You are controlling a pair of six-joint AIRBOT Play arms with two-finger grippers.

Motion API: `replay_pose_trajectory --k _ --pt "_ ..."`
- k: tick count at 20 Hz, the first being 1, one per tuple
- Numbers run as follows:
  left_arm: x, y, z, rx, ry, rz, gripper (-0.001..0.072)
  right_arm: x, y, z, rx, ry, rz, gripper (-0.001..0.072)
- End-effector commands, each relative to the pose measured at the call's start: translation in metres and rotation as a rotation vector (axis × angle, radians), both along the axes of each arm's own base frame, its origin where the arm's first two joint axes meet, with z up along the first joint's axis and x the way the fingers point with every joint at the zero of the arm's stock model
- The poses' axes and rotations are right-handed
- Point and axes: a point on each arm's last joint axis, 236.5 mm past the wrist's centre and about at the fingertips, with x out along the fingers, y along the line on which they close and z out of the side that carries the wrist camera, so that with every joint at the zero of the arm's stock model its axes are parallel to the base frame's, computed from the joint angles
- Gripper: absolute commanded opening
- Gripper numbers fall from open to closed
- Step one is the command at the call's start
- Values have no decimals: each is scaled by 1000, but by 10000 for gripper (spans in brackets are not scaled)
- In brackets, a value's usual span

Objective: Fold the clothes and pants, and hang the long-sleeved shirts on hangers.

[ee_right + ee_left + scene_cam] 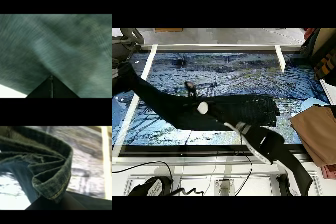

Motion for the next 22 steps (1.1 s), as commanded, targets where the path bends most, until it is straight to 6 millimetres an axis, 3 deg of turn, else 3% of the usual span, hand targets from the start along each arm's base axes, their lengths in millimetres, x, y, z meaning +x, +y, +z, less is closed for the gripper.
replay_pose_trajectory --k 1,4,7,11,15,16,17,18,20,21,22 --pt "3 -18 1 -112 -2 -35 20 -33 37 -14 29 2 18 34" --pt "4 -28 0 -112 2 -60 20 -14 30 -13 16 -65 -11 35" --pt "9 -57 -16 -104 45 -142 20 24 -17 -14 -112 -126 21 36" --pt "19 -133 -65 -83 158 -348 20 84 -143 12 -331 -107 29 36" --pt "-4 -249 -137 -75 333 -609 21 115 -272 50 -430 -21 -17 36" --pt "-16 -277 -155 -48 370 -686 126 120 -300 55 -445 0 -36 36" --pt "-28 -299 -172 -2 389 -769 499 125 -326 59 -456 18 -62 36" --pt "-41 -312 -184 27 420 -827 698 130 -348 62 -461 37 -89 36" --pt "-57 -310 -198 116 468 -884 694 133 -388 61 -479 91 -128 36" --pt "-58 -297 -200 165 489 -874 681 132 -406 58 -492 124 -138 36" --pt "-52 -275 -200 217 502 -830 619 130 -422 55 -510 147 -141 36"
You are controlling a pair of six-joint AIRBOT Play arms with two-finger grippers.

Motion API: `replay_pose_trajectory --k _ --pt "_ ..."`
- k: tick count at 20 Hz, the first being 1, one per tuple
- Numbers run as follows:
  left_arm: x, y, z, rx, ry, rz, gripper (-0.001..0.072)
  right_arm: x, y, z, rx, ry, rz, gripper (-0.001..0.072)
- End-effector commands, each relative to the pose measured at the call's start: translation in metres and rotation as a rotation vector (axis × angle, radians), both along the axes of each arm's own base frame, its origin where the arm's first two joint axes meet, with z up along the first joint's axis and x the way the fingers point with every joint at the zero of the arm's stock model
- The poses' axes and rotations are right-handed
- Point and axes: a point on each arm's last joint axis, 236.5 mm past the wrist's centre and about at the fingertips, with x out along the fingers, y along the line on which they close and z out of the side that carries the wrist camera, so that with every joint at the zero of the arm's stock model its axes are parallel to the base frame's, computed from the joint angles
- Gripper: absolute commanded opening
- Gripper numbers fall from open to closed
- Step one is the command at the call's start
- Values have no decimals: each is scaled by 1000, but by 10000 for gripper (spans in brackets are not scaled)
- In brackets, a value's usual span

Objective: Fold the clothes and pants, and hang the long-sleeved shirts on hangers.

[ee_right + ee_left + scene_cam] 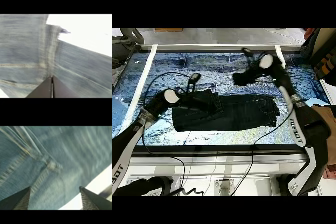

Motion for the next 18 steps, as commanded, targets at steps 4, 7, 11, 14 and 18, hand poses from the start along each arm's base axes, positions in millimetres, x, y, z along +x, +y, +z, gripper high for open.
replay_pose_trajectory --k 4,7,11,14,18 --pt "20 137 -6 307 -2 205 563 -19 -95 -14 -88 137 -6 36" --pt "10 218 -28 328 123 365 560 -31 -101 -24 -112 160 70 36" --pt "-12 272 -75 166 266 595 571 -31 -90 -23 -95 151 85 36" --pt "-7 260 -98 -8 331 653 589 -33 -81 -23 -95 150 103 36" --pt "11 230 -135 -114 394 673 581 -36 -72 -23 -100 148 123 36"
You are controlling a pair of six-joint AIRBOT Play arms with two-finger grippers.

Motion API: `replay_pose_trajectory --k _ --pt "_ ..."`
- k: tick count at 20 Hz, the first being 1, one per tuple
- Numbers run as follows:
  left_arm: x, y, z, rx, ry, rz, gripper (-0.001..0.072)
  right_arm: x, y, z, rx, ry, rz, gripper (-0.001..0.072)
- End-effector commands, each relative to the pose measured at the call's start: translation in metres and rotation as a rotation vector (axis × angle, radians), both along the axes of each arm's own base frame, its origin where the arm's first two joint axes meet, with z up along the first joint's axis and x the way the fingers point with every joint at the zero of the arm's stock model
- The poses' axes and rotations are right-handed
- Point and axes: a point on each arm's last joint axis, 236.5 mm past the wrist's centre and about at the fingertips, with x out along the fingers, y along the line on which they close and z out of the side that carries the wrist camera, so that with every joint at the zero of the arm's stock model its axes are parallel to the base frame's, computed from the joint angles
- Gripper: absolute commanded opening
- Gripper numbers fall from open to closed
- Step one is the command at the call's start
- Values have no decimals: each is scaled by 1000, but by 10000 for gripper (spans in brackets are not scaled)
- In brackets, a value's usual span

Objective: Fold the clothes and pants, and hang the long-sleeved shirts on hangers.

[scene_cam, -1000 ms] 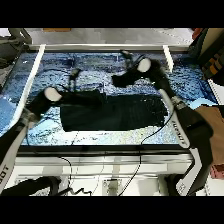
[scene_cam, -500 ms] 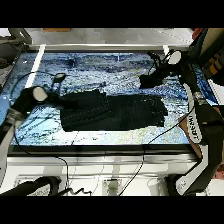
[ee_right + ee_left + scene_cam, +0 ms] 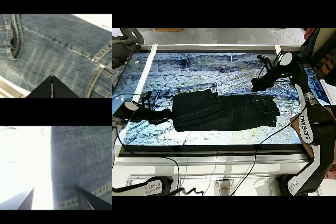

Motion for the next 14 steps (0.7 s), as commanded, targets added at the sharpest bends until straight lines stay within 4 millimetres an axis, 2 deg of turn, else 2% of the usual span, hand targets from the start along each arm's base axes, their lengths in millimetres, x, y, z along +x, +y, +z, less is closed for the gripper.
replay_pose_trajectory --k 1,2,3,4,5,6,8,9,11,14 --pt "16 -23 -27 -107 3 70 521 -2 5 0 -4 -1 15 36" --pt "19 -31 -32 -98 1 56 466 -2 5 0 -4 0 14 36" --pt "21 -38 -33 -84 -12 30 464 -2 5 0 -4 0 15 37" --pt "22 -45 -33 -73 -27 -2 336 -2 6 0 -2 0 16 36" --pt "23 -54 -30 -68 -41 -51 83 -2 6 0 -2 0 16 37" --pt "24 -62 -24 -70 -53 -103 20 -2 6 0 -2 0 16 37" --pt "25 -74 -1 -85 -72 -204 20 -3 6 0 -3 1 17 37" --pt "26 -78 18 -87 -94 -269 19 -3 6 0 -2 1 16 37" --pt "28 -81 63 -60 -153 -378 19 -3 7 0 3 1 17 37" --pt "30 -84 146 -6 -300 -461 19 -3 31 3 50 -11 40 37"
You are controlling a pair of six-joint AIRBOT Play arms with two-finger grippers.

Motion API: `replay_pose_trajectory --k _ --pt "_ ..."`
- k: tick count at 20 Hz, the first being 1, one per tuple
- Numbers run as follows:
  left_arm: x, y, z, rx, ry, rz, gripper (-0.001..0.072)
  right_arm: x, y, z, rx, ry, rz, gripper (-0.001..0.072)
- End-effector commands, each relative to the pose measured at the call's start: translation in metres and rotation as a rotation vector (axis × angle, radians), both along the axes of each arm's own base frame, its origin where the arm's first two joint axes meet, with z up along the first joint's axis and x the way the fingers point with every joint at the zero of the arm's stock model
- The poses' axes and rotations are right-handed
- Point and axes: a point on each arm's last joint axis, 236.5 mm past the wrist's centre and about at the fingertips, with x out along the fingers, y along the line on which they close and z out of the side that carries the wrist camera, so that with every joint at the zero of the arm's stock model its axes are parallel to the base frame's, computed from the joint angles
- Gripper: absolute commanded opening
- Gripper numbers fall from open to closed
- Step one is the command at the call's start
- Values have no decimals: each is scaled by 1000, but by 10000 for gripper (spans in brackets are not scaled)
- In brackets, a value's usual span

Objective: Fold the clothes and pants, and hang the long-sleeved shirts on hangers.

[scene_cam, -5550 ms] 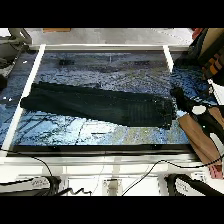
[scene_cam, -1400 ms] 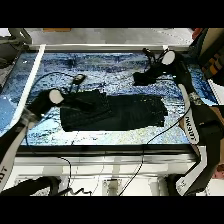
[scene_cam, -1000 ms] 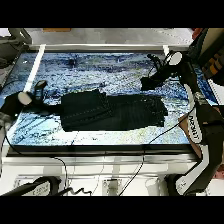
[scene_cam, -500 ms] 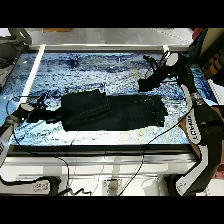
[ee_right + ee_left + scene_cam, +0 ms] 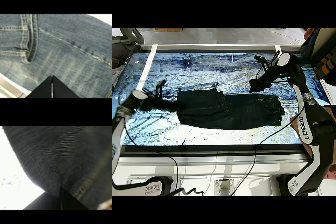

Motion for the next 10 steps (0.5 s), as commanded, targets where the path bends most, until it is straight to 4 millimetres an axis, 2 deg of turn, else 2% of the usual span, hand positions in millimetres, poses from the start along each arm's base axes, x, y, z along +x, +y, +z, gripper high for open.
replay_pose_trajectory --k 1,3,6,8,10 --pt "-11 -8 89 44 -156 -122 19 1 30 2 47 -23 28 36" --pt "-25 -11 134 63 -260 -136 19 0 66 -2 62 -61 54 37" --pt "-53 -15 182 89 -374 -152 19 -15 138 -23 94 -92 70 36" --pt "-64 -9 199 138 -429 -148 19 -46 189 -46 116 -68 97 35" --pt "-70 -8 208 152 -456 -145 20 -90 239 -68 166 7 92 35"
